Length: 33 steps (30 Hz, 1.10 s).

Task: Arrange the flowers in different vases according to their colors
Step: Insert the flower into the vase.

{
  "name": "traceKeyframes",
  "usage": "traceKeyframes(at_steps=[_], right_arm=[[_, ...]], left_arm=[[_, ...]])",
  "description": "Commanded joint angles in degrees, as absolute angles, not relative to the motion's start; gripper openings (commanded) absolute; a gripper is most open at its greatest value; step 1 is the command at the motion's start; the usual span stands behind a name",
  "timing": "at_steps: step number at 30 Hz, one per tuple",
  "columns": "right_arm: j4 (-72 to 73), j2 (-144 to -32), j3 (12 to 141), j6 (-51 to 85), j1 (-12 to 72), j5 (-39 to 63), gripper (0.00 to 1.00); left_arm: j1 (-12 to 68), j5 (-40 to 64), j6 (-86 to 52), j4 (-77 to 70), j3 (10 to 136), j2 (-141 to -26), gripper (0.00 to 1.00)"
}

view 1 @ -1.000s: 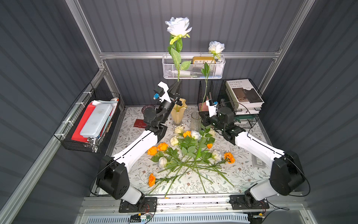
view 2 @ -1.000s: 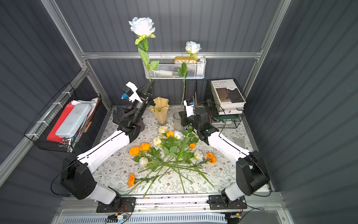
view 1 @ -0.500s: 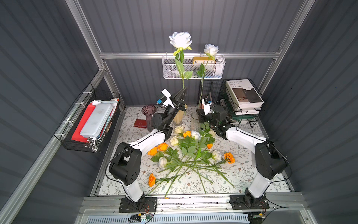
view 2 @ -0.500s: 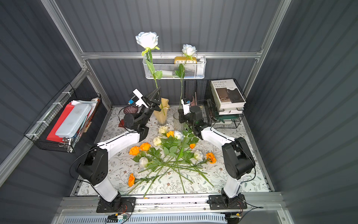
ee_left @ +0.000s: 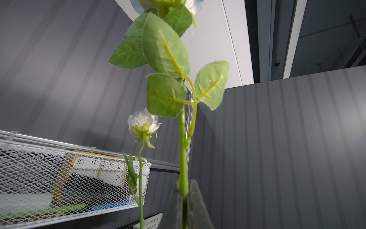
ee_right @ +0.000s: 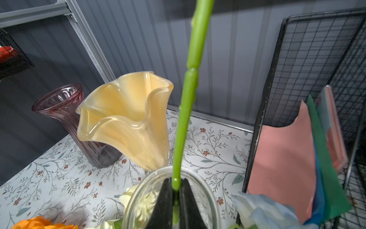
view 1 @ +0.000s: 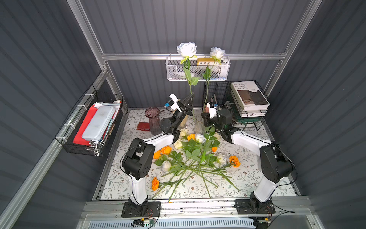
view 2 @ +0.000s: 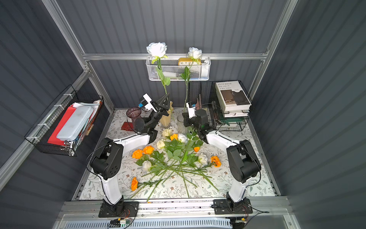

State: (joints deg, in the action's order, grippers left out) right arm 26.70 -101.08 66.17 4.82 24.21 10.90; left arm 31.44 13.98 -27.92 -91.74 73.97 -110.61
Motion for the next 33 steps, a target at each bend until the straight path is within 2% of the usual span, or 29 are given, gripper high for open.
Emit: traceKeyframes(at_steps=[1, 2, 3, 4, 8, 31, 33], right_arm=[[28.8, -100.7, 64.5, 5.5, 24.2, 11.2, 0.0], [28.7, -100.6, 64.3, 5.5, 24.1, 11.2, 0.06], [28.6, -100.4, 64.3, 5.5, 24.2, 11.2, 0.19], [28.4, -100.3, 64.2, 5.4, 24.2, 11.1, 0.27], [28.2, -99.0, 63.7, 5.2, 24.1, 10.6, 0.44], [19.3, -93.4, 62.2, 3.4, 22.8, 13.5, 0.65], [19.1, -93.0, 61.7, 3.9, 22.5, 16.0, 0.66]], left_arm=[[31.2, 15.3, -31.0, -99.8, 76.8, -112.9, 0.0], [31.2, 15.2, -31.1, -99.8, 77.4, -113.6, 0.0], [31.2, 15.2, -31.4, -100.0, 78.0, -114.3, 0.0], [31.3, 15.2, -31.7, -100.1, 78.5, -115.0, 0.0], [31.3, 15.5, -32.3, -100.6, 80.0, -117.0, 0.0], [32.3, 14.5, -30.8, -96.6, 92.0, -128.0, 0.0], [32.3, 14.2, -29.9, -95.3, 92.5, -128.5, 0.0]])
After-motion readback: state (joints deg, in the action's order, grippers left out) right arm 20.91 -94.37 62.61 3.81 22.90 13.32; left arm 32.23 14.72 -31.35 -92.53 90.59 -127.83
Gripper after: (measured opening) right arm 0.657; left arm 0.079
